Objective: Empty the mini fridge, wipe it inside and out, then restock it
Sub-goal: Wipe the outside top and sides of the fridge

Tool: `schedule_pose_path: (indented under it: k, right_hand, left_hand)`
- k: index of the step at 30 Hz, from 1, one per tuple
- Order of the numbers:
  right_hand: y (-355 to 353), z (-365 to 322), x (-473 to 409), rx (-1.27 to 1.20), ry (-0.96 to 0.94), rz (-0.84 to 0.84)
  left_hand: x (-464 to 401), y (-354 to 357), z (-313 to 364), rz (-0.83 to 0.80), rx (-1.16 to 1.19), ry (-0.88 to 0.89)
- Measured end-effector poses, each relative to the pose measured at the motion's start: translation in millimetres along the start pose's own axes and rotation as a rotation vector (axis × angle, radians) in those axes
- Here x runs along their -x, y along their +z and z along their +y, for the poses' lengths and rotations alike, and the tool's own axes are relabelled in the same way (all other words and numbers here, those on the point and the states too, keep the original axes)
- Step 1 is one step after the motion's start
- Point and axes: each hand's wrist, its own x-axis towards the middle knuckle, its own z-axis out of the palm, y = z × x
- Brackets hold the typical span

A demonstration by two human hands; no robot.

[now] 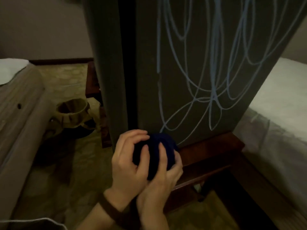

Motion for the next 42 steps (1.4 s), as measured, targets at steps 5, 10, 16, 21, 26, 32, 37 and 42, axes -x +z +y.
schedule_pose_path:
  k: [5,10,16,21,26,32,37,42]
  right_hand:
    - [4.2,30.1,-51.6,0.061,0.022,0.15]
    - [-11.8,50.4,-112.4,-0.205,0.547,0.241]
    - [11.6,-7.5,-6.3,-0.056,-0.164,0.117]
    - [-12.9,39.5,-93.2,-0.005,-0.146,0.269]
    - [-12.9,33.2,-120.3,-0.138,0.197,0.372]
    - [11.0,4.5,-29.0,0.08,-0.515,0.112]
    - [-14.4,17.4,-119.0,-0.058,-0.113,0.354]
    - [-0.8,5.5,-84.1,-0.012,-0.211,0.296]
  left_hand:
    - [5.6,12.7,-13.7,0.004,-0.075,0.11]
    - [2.5,7.4,-3.7,-0.032,-0.042,0.017]
    - [-0.1,5.9,3.5,-0.02,0.005,-0.035]
    - [-1.5,8.2,12.2,0.013,-0.007,-0.066]
    - [-4.2,5.9,16.6,0.021,-0.009,-0.075]
    - [-6.0,-2.9,10.2,0.024,-0.036,-0.07]
    - [-5.0,-0.2,8.0,0.02,-0.068,-0.083]
    - [-6.7,-4.3,8.3,0.015,-0.028,-0.085]
